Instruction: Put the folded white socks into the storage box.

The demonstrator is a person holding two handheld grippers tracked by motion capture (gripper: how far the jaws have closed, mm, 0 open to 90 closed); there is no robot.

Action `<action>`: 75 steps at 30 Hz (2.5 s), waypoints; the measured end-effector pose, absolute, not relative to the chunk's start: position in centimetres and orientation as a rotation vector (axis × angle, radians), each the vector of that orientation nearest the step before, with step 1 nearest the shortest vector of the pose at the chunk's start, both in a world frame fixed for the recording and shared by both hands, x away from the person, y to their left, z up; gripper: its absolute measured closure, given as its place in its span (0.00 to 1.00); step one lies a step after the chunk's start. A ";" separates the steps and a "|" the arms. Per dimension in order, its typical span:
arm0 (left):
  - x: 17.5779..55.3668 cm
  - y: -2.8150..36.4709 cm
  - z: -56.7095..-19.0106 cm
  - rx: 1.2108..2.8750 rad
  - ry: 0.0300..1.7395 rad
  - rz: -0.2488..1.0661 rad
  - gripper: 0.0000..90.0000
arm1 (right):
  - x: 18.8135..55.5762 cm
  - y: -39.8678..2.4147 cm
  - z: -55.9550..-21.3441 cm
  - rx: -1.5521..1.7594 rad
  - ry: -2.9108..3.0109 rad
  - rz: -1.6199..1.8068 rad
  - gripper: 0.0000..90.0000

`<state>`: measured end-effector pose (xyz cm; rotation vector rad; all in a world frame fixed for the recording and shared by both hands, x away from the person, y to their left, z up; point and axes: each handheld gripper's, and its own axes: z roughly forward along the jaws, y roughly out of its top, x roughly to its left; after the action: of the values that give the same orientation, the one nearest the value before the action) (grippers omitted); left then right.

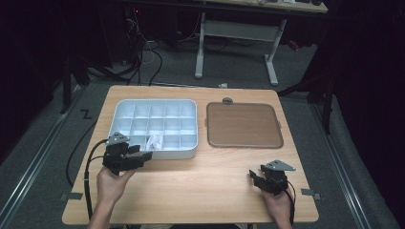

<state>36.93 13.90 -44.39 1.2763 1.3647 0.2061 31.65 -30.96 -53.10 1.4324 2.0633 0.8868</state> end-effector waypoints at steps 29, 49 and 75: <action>34.8 12.5 -46.7 1.314 1.347 0.147 0.41 | 31.7 -31.0 -53.1 1.432 2.063 0.886 0.51; 34.2 11.7 -49.1 1.330 1.358 0.090 0.41 | 31.7 -31.0 -53.1 1.432 2.063 0.886 0.51; 34.1 10.1 -51.8 1.386 1.342 0.206 0.41 | 31.7 -31.0 -53.1 1.432 2.063 0.886 0.51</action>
<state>34.15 10.06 -51.81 1.3860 1.3418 0.2058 31.65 -30.95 -53.10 1.4323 2.0630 0.8861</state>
